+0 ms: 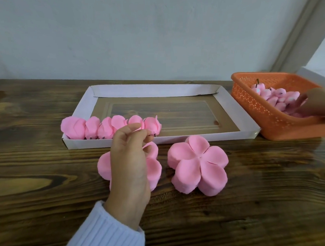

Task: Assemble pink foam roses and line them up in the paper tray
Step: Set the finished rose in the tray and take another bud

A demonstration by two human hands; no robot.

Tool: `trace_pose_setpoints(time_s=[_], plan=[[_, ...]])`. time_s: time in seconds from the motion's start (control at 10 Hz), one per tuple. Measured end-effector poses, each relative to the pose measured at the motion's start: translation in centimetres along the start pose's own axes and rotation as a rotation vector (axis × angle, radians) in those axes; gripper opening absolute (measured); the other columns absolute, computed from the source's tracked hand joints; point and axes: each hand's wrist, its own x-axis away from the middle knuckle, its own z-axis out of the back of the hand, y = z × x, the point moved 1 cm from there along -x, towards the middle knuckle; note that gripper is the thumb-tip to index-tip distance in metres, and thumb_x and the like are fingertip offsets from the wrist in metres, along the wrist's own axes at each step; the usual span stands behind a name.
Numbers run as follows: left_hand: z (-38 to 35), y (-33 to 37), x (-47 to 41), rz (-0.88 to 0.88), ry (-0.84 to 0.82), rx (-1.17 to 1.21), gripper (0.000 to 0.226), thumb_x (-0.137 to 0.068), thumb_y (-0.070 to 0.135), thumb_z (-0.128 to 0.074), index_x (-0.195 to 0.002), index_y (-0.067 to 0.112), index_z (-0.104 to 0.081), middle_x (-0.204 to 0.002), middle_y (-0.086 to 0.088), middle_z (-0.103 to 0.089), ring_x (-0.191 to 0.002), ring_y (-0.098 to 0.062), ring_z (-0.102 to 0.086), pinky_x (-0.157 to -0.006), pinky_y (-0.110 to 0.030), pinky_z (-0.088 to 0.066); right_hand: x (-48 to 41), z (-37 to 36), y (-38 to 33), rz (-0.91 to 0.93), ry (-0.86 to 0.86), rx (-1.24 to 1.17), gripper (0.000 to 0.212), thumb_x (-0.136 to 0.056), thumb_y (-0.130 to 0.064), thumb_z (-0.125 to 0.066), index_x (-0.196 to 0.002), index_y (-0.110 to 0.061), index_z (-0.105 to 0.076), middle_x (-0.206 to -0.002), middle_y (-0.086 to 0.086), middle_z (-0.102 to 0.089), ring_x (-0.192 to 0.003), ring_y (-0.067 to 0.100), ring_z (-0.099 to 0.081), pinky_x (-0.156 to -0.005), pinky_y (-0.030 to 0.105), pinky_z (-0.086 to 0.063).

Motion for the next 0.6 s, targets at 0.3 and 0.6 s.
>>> trace_pose_setpoints(time_s=[0.3, 0.6], plan=[[-0.4, 0.1, 0.3, -0.041, -0.035, -0.031, 0.02, -0.092, 0.001, -0.053, -0.09, 0.019, -0.06, -0.057, 0.013, -0.06, -0.05, -0.001, -0.052, -0.048, -0.012, -0.042, 2.3, 3.1, -2.1, -0.129, 0.629, -0.71, 0.039, -0.093, -0.029, -0.036, -0.128, -0.016, -0.045, -0.119, 0.019, -0.057, -0.108, 0.031, -0.054, -0.095, 0.042, -0.04], [-0.3, -0.1, 0.5, -0.103, -0.039, -0.095, 0.017, -0.092, 0.005, -0.055, -0.092, 0.021, -0.062, -0.06, 0.014, -0.06, -0.053, 0.001, -0.053, -0.05, -0.011, -0.045, 19.9, 2.2, -14.0, 0.445, 0.488, -1.034, 0.046, -0.082, -0.024, -0.075, -0.117, -0.037, -0.048, -0.082, -0.01, -0.057, -0.076, 0.011, -0.056, -0.071, 0.028, -0.048]])
